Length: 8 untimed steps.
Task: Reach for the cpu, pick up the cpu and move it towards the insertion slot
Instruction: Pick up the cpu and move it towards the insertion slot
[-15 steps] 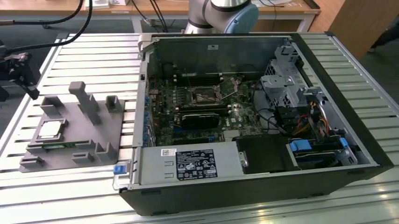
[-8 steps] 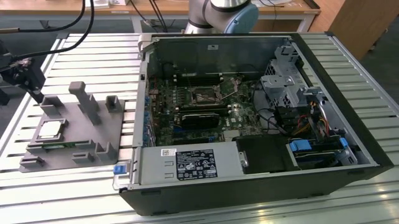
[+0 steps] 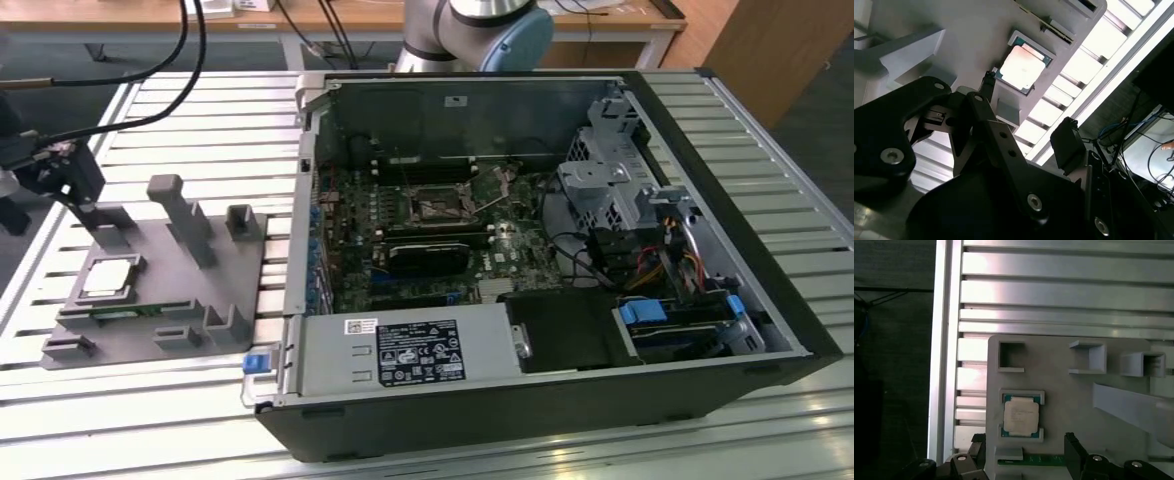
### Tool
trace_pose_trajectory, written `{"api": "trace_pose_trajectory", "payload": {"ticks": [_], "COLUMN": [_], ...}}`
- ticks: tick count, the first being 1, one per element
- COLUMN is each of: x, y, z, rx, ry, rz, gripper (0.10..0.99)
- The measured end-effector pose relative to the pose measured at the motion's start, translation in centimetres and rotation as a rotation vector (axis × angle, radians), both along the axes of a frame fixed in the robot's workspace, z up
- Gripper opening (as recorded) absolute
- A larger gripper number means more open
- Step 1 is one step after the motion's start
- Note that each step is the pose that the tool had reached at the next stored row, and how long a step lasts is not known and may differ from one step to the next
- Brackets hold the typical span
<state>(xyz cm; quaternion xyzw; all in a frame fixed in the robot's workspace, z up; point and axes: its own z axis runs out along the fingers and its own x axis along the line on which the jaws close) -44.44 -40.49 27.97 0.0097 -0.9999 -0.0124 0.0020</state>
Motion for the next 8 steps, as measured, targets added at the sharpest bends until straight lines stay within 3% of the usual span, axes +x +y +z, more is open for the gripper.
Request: {"api": "trace_pose_trajectory", "payload": {"ticks": [8], "x": [-0.01], "y": [-0.15], "z": [-1.26], "rx": [0.000], "ry": [0.0000], "rz": [0.000], "gripper": [0.722]}}
